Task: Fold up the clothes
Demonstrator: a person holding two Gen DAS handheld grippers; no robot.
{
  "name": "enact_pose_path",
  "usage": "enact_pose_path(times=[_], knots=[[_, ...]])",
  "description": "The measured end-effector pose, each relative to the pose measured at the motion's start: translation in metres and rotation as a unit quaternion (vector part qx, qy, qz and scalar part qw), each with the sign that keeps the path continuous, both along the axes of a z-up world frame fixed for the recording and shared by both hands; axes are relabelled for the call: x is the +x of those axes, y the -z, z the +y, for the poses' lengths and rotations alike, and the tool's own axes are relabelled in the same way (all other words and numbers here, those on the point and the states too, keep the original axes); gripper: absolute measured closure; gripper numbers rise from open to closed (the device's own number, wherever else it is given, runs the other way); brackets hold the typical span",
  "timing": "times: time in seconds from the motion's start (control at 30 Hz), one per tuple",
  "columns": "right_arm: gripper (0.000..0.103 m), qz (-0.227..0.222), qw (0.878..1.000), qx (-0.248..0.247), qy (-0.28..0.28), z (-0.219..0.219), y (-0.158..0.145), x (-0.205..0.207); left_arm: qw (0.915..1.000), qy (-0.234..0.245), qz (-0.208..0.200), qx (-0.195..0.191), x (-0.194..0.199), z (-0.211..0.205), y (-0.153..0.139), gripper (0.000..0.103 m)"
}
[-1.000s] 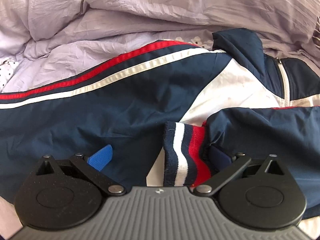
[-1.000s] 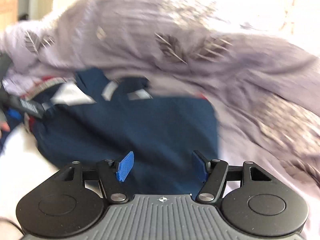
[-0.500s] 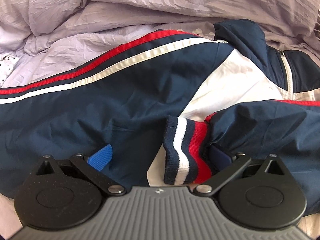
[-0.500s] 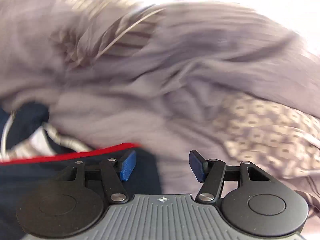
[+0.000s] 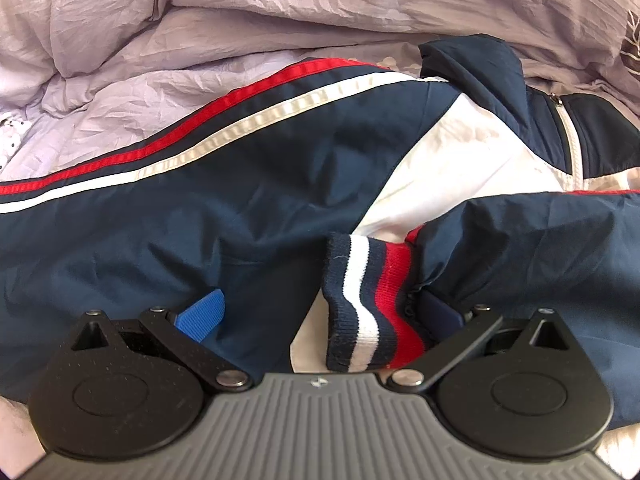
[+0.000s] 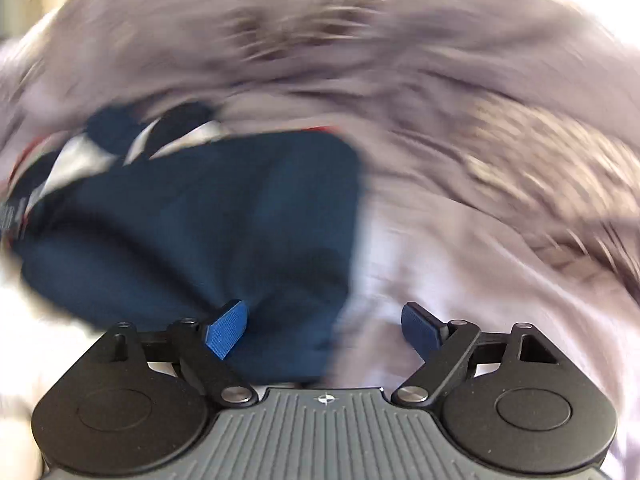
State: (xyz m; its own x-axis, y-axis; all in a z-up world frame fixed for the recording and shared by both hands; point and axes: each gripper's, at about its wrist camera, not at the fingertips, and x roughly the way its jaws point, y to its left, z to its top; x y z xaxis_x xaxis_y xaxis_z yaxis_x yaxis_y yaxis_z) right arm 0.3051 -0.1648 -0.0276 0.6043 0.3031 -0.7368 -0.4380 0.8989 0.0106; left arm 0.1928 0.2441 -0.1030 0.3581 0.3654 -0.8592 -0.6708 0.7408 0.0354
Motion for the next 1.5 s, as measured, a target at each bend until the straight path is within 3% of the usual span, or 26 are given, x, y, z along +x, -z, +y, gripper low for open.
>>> enact_pose_path(times=[0.1, 0.2, 0.5, 0.67, 0.8, 0.93, 1.03, 1.13, 1.27, 1.33, 1.5], knots=[[0.019, -0.031, 0.999, 0.007, 0.036, -0.016, -0.014, -0.005, 1.0, -0.001, 0.001, 0.003, 0.0, -0.002, -0.002, 0.0], [0.019, -0.045, 0.998, 0.021, 0.031, -0.018, -0.023, -0.011, 1.0, -0.003, 0.004, 0.004, -0.002, -0.005, -0.005, 0.0], [0.019, 0.001, 1.0, 0.02, 0.024, 0.006, -0.012, -0.026, 0.9986, 0.035, 0.007, 0.039, -0.031, -0.045, -0.029, 0.0], [0.017, -0.023, 0.999, 0.032, 0.026, 0.007, -0.026, -0.048, 0.9978, 0.058, -0.017, 0.027, -0.066, -0.067, -0.041, 0.0], [0.017, -0.027, 0.999, 0.024, 0.022, 0.005, -0.039, -0.069, 0.9969, 0.069, 0.015, 0.033, -0.087, -0.091, -0.025, 0.0], [0.009, -0.019, 0.999, 0.03, -0.035, 0.0, -0.056, -0.095, 0.9985, 0.051, -0.002, 0.021, -0.112, -0.111, -0.014, 0.0], [0.008, -0.012, 0.996, 0.015, -0.093, 0.005, -0.065, -0.117, 0.9987, 0.043, -0.014, 0.025, -0.125, -0.119, -0.013, 0.0], [0.006, -0.003, 0.991, 0.008, -0.132, 0.017, -0.061, -0.138, 0.9979, 0.04, -0.022, 0.046, -0.132, -0.125, -0.012, 0.0], [0.0, 0.018, 0.988, -0.009, -0.152, 0.04, -0.029, -0.156, 0.9901, 0.05, -0.043, 0.124, -0.14, -0.141, 0.004, 0.0], [0.0, 0.004, 0.989, -0.021, -0.147, 0.046, -0.017, -0.162, 0.9867, 0.051, -0.051, 0.146, -0.143, -0.146, 0.008, 0.0], [0.0, -0.001, 0.99, -0.014, -0.138, 0.047, -0.011, -0.161, 0.9905, 0.044, -0.062, 0.115, -0.144, -0.136, 0.009, 0.0]])
